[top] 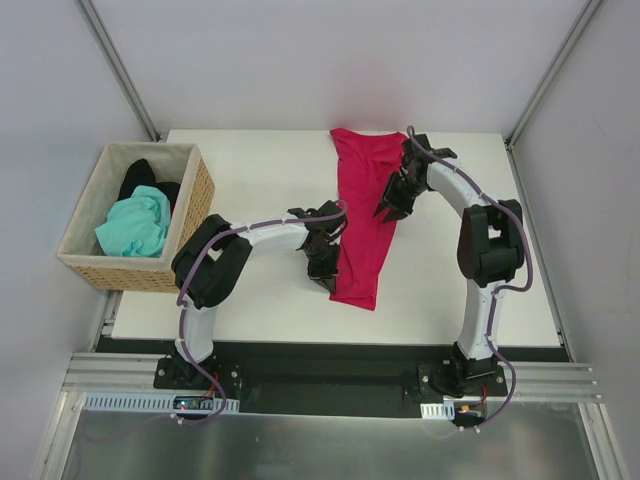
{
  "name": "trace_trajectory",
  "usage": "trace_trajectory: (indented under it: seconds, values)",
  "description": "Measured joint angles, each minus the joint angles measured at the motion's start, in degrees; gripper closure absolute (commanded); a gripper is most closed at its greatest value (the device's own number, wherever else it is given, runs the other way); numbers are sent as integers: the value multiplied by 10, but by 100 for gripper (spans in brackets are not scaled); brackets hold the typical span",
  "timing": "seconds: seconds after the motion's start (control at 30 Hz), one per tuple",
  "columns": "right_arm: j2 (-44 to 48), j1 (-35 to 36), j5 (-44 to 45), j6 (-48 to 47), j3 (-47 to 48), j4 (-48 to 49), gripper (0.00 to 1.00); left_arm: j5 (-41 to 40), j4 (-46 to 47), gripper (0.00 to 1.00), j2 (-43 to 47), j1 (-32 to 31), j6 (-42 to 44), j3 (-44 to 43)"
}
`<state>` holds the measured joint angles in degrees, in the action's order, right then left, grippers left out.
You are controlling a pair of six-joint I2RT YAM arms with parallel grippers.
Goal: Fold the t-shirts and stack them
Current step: Grab the bottom of the folded rectangular tshirt with both arms
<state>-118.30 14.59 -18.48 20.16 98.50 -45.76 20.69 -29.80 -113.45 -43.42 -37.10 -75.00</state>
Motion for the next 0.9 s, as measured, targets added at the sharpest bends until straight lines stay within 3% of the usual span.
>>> trace_trajectory:
  seconds: [0.53, 0.9]
  values:
    - [28, 1, 3, 37, -102, 70, 66, -13, 0, 100, 18, 0, -8, 18]
    - [23, -2, -5, 45, -96, 80, 67, -18, -1, 100, 20, 23, -9, 18]
